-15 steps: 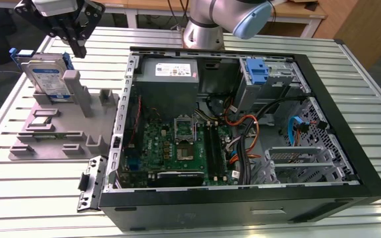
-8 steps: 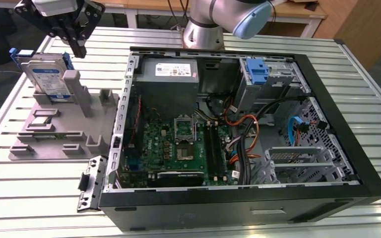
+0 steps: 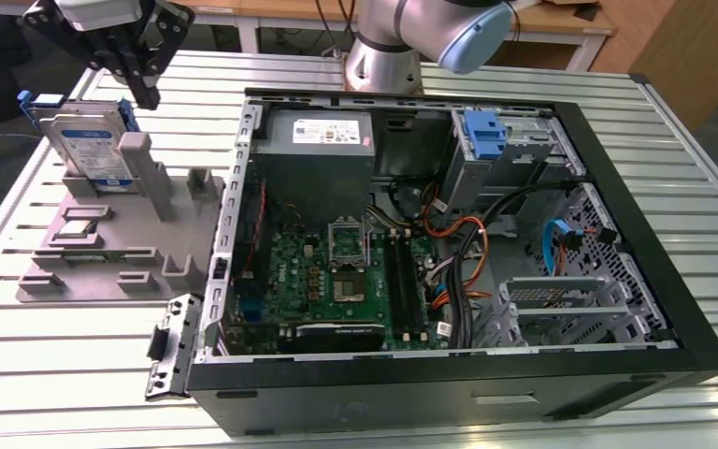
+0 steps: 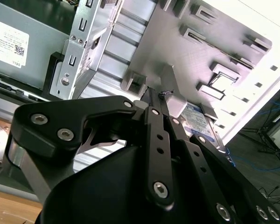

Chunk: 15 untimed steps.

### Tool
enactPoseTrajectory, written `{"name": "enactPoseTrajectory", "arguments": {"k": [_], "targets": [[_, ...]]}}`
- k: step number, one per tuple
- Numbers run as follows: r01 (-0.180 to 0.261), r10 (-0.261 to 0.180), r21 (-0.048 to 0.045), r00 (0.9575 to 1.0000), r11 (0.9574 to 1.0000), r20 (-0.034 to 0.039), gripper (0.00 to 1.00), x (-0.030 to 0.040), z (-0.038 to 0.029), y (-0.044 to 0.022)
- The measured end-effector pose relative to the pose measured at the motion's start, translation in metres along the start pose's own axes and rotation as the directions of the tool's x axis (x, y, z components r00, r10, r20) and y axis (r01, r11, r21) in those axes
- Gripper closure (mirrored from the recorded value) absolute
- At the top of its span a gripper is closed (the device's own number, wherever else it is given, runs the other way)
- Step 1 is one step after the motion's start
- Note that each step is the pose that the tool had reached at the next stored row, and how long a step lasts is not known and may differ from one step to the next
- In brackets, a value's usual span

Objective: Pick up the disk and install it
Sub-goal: 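Reach for the disk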

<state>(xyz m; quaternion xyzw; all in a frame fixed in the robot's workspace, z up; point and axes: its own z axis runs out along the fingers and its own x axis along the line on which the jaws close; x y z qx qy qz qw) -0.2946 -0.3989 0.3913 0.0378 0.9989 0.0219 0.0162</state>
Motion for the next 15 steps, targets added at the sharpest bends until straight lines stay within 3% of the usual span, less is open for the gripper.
{"name": "enactPoseTrajectory", "arguments": {"k": [15], "targets": [[0.000, 0.000, 0.0000, 1.0000, 1.0000, 0.0005, 0.90, 0.0175, 0.0005, -0.0014]]}}
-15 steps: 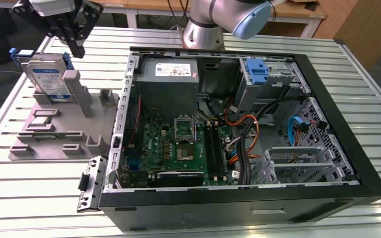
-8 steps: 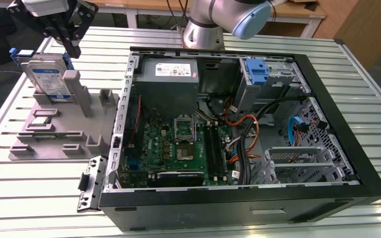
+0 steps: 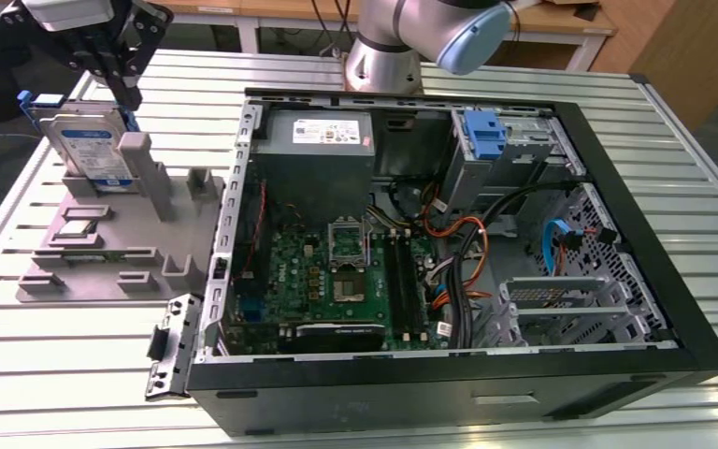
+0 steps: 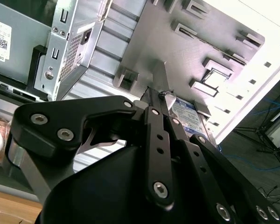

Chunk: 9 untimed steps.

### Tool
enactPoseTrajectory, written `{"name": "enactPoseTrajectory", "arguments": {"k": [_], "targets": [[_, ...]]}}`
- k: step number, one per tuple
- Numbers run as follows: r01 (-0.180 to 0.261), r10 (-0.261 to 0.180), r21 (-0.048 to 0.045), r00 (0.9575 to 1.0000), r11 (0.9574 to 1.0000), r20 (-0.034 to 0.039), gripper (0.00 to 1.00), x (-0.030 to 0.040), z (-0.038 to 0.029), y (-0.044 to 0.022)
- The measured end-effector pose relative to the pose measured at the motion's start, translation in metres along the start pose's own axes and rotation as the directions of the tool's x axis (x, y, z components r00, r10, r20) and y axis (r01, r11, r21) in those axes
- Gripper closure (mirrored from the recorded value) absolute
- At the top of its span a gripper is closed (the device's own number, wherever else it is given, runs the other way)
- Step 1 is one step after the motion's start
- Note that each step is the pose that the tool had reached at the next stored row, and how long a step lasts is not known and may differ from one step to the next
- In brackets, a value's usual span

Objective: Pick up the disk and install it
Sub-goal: 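Reach for the disk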

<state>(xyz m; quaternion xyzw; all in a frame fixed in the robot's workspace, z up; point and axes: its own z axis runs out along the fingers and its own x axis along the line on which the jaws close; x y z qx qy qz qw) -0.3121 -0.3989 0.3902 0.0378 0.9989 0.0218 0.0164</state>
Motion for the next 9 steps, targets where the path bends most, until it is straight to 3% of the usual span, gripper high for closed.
{"name": "enactPoseTrajectory", "arguments": {"k": [9], "targets": [[0.000, 0.000, 0.0000, 1.0000, 1.0000, 0.0000, 0.90, 0.0019, 0.0000, -0.0001]]}}
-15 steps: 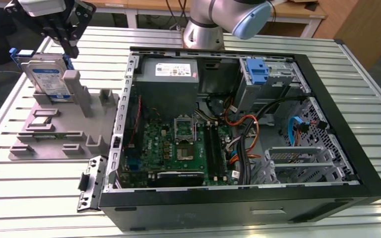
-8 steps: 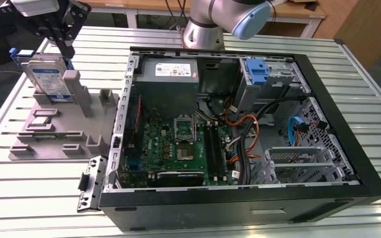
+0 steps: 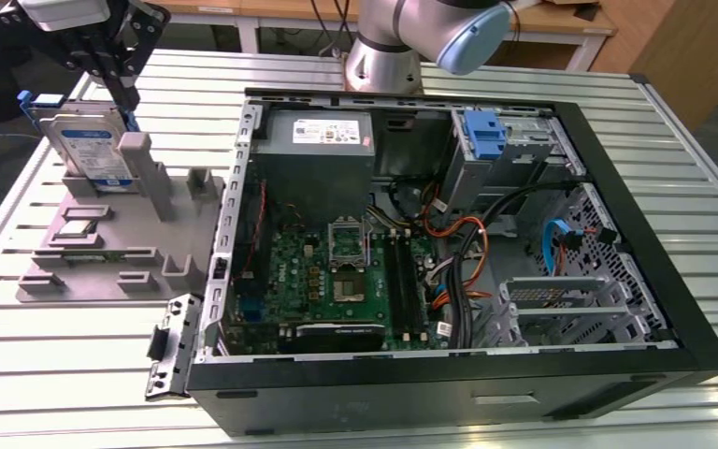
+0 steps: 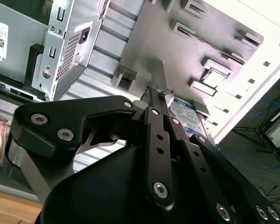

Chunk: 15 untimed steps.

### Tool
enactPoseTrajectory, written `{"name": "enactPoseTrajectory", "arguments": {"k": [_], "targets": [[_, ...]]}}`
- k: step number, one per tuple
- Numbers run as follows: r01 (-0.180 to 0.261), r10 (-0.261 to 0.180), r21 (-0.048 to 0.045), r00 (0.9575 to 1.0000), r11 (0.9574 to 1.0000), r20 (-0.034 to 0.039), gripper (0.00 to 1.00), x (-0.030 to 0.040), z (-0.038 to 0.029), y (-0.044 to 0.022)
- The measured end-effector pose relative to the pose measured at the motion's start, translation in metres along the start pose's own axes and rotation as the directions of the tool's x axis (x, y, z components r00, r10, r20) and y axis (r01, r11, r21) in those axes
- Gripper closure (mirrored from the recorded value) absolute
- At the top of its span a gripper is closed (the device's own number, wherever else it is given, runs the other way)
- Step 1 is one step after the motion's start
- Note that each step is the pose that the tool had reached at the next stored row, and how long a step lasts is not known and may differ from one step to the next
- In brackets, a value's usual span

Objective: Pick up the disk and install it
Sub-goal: 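Reach for the disk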

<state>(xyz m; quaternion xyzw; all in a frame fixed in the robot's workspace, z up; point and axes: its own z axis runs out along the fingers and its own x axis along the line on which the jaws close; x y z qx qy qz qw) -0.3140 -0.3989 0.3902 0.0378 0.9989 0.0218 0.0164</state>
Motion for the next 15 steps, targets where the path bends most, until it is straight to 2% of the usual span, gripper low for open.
{"name": "enactPoseTrajectory", "arguments": {"k": [5, 8, 11, 15], "targets": [[0.000, 0.000, -0.0001, 1.0000, 1.0000, 0.0000, 0.90, 0.0001, 0.0000, 0.0000], [0.000, 0.000, 0.0000, 1.0000, 1.0000, 0.0000, 0.90, 0.0024, 0.0003, -0.0002], [0.000, 0.000, 0.0000, 1.0000, 1.0000, 0.0000, 0.90, 0.0075, 0.0010, -0.0005], [0.000, 0.000, 0.0000, 1.0000, 1.0000, 0.0001, 0.90, 0.0176, 0.0020, -0.0012]]}}
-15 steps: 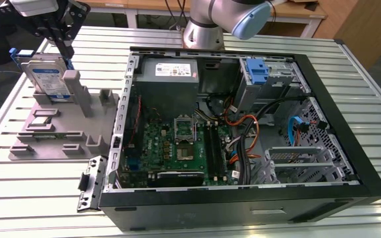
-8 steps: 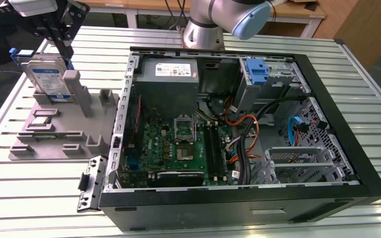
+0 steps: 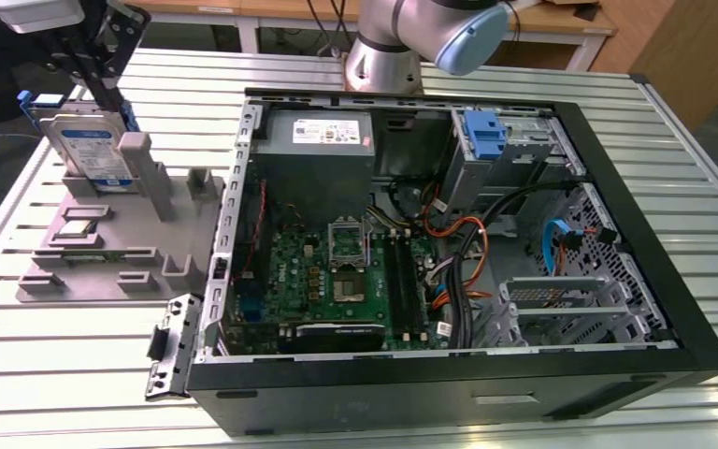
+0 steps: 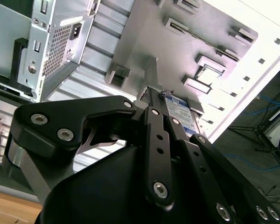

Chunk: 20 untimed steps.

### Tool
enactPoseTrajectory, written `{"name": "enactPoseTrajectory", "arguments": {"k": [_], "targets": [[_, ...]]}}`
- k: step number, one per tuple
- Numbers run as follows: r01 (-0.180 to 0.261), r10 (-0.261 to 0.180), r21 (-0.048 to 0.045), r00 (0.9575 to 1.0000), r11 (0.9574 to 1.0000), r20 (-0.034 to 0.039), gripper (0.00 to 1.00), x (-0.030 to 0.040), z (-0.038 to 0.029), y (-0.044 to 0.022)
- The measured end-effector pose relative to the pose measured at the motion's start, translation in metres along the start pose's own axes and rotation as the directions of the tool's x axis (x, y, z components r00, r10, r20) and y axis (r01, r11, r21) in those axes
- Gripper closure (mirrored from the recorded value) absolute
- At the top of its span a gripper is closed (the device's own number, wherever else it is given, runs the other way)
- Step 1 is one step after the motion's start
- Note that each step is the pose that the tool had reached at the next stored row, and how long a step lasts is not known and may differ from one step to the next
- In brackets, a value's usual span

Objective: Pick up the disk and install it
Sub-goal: 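Reach for the disk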

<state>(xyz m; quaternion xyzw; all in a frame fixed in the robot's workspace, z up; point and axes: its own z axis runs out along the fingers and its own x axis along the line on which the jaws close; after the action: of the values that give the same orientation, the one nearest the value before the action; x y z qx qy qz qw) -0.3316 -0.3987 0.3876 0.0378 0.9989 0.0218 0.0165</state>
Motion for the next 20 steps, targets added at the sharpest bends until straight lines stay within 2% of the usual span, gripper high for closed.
{"name": "enactPoseTrajectory", "arguments": {"k": [11, 20], "targets": [[0.000, 0.000, 0.0000, 1.0000, 1.0000, 0.0000, 0.90, 0.0210, 0.0018, -0.0015], [0.000, 0.000, 0.0000, 1.0000, 1.0000, 0.0001, 0.90, 0.0321, 0.0024, -0.0024]]}}
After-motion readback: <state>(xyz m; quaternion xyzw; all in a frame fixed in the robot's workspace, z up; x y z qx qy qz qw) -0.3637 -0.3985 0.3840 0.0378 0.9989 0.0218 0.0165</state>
